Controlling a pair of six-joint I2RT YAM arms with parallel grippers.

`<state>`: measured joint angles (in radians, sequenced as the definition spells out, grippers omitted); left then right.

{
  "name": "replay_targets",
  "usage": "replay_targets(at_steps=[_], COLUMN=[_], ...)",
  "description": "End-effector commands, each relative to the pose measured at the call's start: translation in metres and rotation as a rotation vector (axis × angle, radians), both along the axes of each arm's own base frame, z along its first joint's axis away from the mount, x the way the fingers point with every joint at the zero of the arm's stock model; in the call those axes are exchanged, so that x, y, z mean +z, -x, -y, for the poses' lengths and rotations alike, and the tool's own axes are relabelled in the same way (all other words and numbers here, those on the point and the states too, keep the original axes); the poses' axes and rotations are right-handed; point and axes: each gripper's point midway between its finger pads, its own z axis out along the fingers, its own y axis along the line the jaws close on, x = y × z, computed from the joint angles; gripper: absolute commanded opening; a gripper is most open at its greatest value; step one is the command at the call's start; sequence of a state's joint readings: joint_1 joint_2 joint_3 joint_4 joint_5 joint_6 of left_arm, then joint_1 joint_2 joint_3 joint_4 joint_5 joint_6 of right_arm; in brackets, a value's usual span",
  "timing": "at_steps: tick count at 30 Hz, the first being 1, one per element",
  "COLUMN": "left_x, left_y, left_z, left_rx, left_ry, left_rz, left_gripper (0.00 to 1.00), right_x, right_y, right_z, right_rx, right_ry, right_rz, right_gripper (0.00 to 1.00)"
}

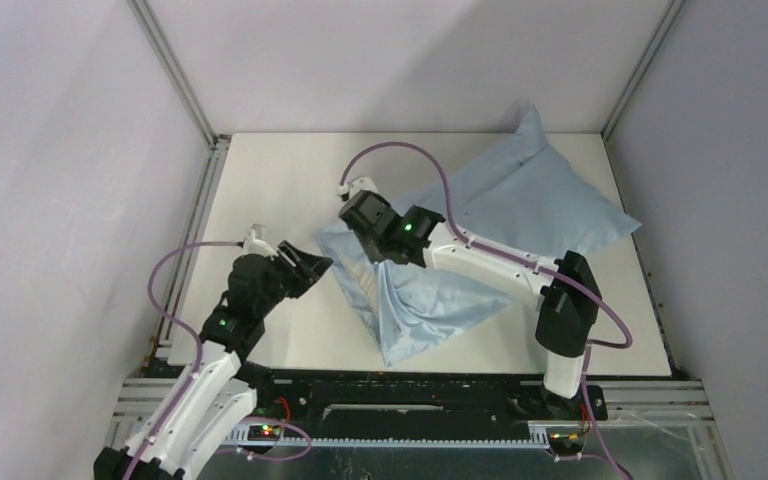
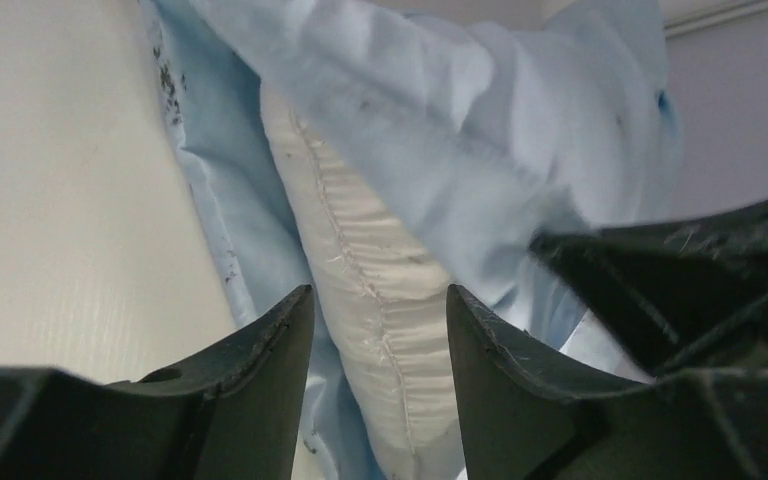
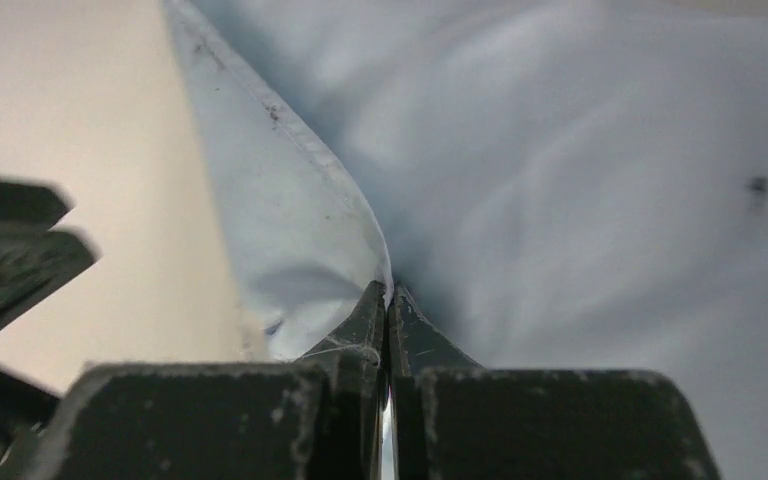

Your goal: Put the pillow into the pillowcase

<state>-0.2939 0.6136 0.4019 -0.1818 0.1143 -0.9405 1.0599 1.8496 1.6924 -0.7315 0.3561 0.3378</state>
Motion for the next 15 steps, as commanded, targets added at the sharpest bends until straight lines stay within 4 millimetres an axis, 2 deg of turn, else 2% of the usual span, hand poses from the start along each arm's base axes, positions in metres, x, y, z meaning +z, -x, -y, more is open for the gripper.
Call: replay_targets(at_steps=[1,4,6,7,11,13,15], left_x=[-0.001,-0.009,-0.009,-0.007,-0.005,-0.001,0.001], left_y=[-0.005,-0.009,-0.013,-0.015,-0.024,-0.029,-0.035], left_z=[0.015,0.016,0.020,0.021,0.025,0.028,0.032], left_rx=[-0.079,-0.077,-0.087,-0.094,-0.109,-0.114,-0.127], left_ry=[0.001,-0.010,-0.005,-0.006,-0.021,-0.021,-0.020], left_rz=[0.005,-0.015,-0.014,-0.014,-0.025,-0.023,-0.023], left_gripper=[0.54,0.54,0.54,0.54,0.54,0.54,0.54], right_x=[0.010,0.003,0.003,0.003,0.016,0.029,0.046], right_y=[-0.046,-0.054,-0.052,-0.051,-0.044,-0.039,-0.033], right_z=[0.028,0.028,0.021,0.018,0.012,0.010,0.007], right_rx=[-0.139,-0.157,-0.134,-0.123,-0.098,-0.091,-0.079], right_ry=[0.033,0.041,0.036,0.041,0.055,0.044,0.023], right_rz=[0.120,0.119,0.114,0.116,0.138,0.160,0.184], right_gripper=[0.00,0.00,0.00,0.03,0.28,0.39,0.45])
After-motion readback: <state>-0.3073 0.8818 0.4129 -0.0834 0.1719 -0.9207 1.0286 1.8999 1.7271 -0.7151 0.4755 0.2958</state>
